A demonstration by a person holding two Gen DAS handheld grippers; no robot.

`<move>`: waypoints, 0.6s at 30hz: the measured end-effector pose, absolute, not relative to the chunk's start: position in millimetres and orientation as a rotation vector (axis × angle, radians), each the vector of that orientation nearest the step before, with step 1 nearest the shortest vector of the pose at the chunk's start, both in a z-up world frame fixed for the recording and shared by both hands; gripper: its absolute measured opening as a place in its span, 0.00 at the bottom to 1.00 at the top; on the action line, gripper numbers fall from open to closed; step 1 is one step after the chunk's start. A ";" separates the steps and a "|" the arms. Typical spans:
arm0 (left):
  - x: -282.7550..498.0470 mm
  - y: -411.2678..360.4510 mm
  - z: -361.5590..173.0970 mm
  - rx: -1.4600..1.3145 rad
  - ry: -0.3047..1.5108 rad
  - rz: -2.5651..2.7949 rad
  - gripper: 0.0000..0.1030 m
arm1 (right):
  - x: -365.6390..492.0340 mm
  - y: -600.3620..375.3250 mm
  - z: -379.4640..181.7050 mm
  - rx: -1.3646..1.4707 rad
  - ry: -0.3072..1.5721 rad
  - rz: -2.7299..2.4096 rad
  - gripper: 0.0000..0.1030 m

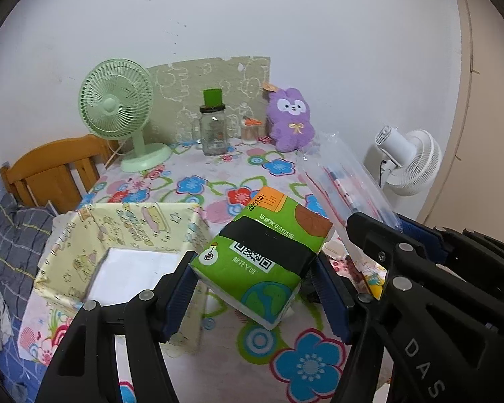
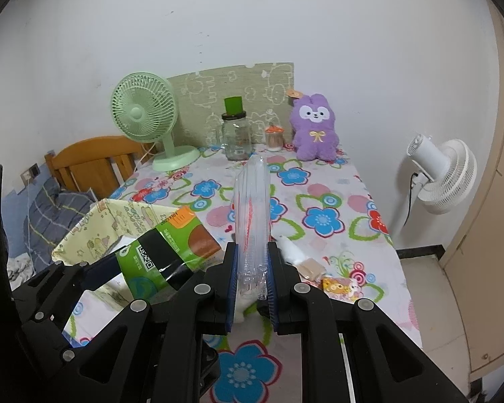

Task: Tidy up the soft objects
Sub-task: 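Carry the tissue pack and clear bag over the open cardboard box with both tools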

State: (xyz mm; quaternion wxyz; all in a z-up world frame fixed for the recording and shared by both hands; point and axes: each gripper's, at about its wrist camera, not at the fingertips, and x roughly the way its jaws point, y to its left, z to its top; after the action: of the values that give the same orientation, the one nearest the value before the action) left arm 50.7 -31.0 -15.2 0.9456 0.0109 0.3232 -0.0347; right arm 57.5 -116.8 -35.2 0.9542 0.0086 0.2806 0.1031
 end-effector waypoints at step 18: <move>61.8 29.2 -13.1 0.012 0.659 0.038 0.68 | 76.5 -51.7 -31.2 -0.011 0.578 0.332 0.18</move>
State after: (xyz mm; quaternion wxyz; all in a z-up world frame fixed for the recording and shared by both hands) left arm 61.8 29.2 -13.1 0.9460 0.0058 0.3236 0.0189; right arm 76.5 -51.7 -31.2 0.9450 -0.0055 0.2837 0.1627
